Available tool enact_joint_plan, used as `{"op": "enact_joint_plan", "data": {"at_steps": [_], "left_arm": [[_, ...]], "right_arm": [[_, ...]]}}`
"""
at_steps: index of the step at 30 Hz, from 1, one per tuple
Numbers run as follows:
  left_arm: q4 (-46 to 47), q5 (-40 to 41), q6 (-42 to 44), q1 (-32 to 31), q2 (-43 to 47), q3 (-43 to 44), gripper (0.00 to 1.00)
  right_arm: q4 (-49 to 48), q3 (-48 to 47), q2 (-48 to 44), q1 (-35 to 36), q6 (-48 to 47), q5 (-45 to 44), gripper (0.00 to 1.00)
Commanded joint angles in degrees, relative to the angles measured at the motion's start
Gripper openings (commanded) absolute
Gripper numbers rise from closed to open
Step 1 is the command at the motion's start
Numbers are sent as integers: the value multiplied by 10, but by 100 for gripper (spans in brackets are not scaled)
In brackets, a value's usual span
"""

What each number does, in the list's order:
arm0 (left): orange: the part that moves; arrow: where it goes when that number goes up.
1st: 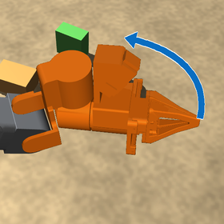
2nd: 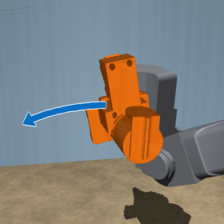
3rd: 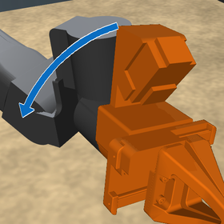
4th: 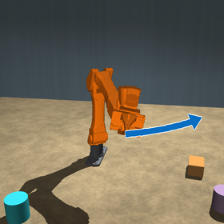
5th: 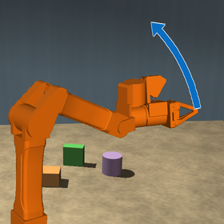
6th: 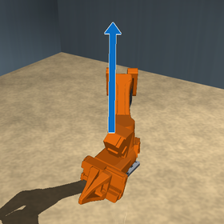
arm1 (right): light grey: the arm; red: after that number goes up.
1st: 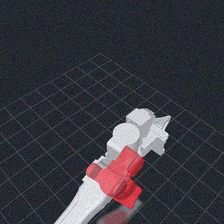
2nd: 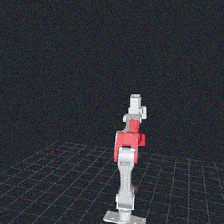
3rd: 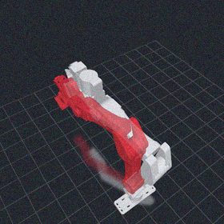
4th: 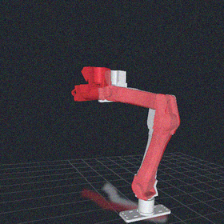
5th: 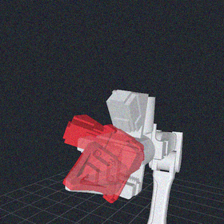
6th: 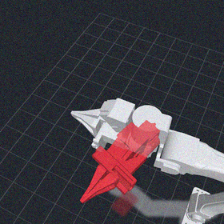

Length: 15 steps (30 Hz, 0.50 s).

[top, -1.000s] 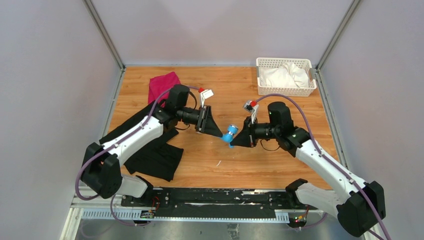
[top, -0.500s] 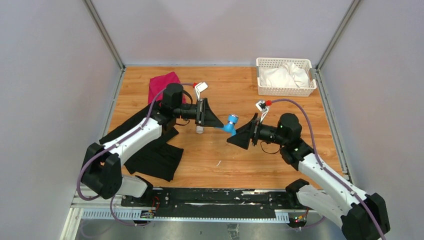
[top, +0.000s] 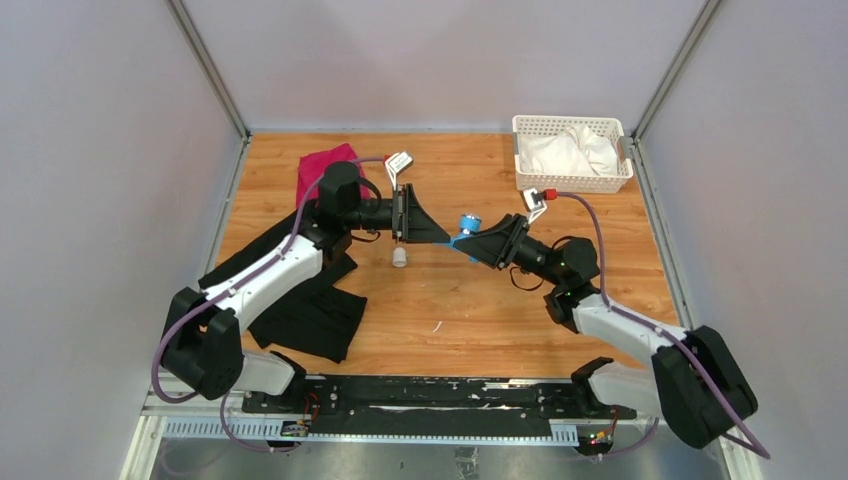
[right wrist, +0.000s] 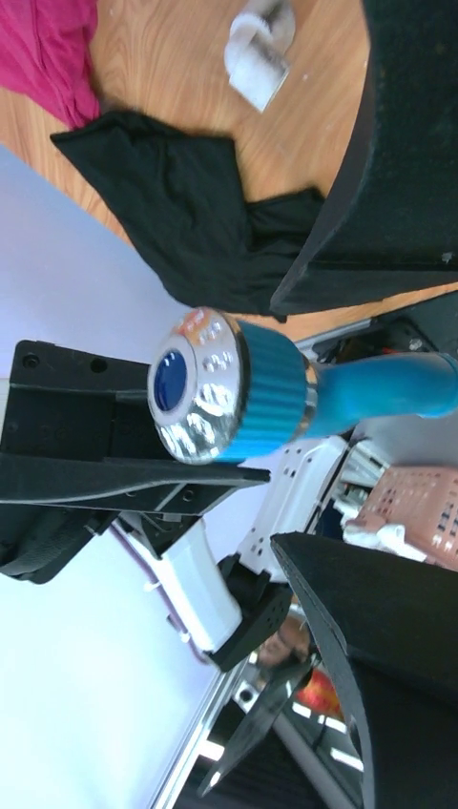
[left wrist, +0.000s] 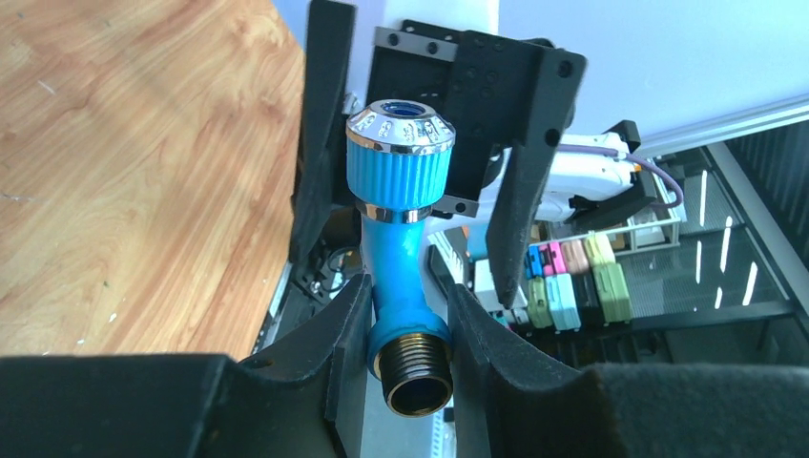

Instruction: Install the water faucets

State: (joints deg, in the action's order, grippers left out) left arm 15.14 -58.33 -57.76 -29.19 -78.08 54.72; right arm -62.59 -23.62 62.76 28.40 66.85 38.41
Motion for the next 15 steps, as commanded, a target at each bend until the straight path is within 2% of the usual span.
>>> {"op": "enact_joint_plan", "data": {"at_steps": [1, 4, 8, 11, 14, 15], "left_arm": [[47, 8, -30, 1, 20, 11, 0], [48, 11, -30, 1, 21, 13, 0], [48, 18, -27, 1, 24, 10, 0], [48, 22, -25, 1, 26, 6, 0], [48, 27, -26, 1, 21, 2, 0], [48, 30, -27, 2, 19, 2, 0]], "right_arm": [[-201, -1, 70, -8, 116, -3, 83], [-279, 5, 112, -8, 158, -2, 76], [-259, 7, 109, -8, 146, 0, 60], [-245, 5, 100, -8, 143, 9, 52], [-245, 7, 97, -7, 147, 15, 53], [-244, 9, 97, -7, 148, 17, 59]]}}
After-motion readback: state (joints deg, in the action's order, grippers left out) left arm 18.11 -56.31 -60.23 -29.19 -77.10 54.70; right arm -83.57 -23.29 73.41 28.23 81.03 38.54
